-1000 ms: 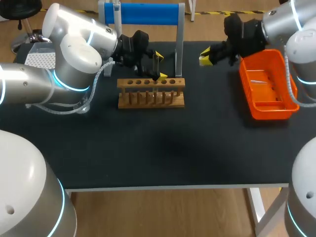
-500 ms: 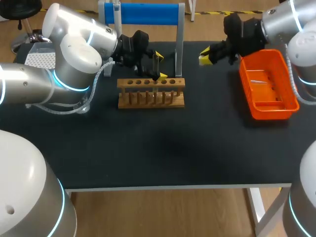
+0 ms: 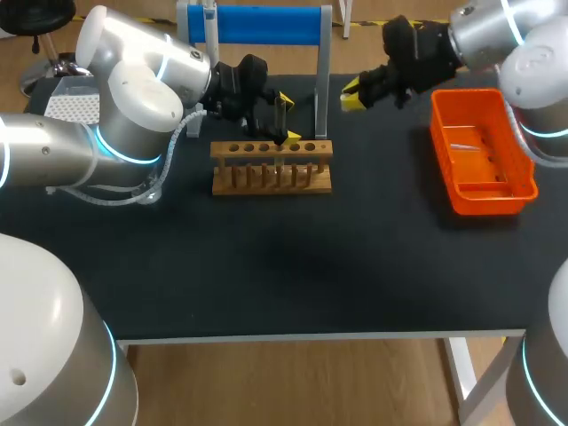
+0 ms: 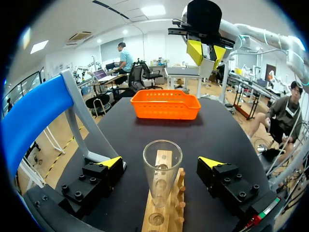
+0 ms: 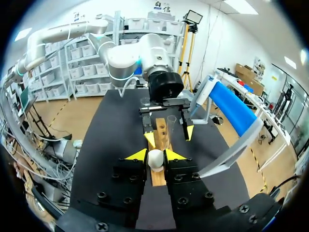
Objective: Invert the test tube, pick up the pipette, mount the tip to pipette, aspirate from beaker and dispense into the tube, eject the tip, return the pipette, and cap with the stopper.
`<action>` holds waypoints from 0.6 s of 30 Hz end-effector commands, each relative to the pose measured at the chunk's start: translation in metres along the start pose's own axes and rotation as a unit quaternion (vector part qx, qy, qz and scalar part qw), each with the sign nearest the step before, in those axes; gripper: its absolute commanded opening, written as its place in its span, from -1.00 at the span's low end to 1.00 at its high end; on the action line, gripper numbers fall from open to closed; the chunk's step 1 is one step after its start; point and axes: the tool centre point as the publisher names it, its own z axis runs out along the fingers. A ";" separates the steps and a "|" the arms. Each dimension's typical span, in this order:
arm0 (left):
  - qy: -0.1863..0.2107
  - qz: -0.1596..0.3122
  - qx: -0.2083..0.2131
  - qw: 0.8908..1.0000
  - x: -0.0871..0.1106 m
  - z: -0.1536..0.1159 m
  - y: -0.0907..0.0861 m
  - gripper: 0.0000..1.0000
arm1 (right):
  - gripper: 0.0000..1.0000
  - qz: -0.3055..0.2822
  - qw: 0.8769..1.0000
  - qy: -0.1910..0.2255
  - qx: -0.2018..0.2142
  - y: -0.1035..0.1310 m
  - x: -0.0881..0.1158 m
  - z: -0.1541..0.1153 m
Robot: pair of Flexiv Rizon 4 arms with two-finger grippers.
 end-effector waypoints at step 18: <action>0.001 0.000 0.000 1.000 0.000 0.000 0.000 1.00 | -1.00 -0.027 0.998 0.052 0.029 0.055 -0.035 0.053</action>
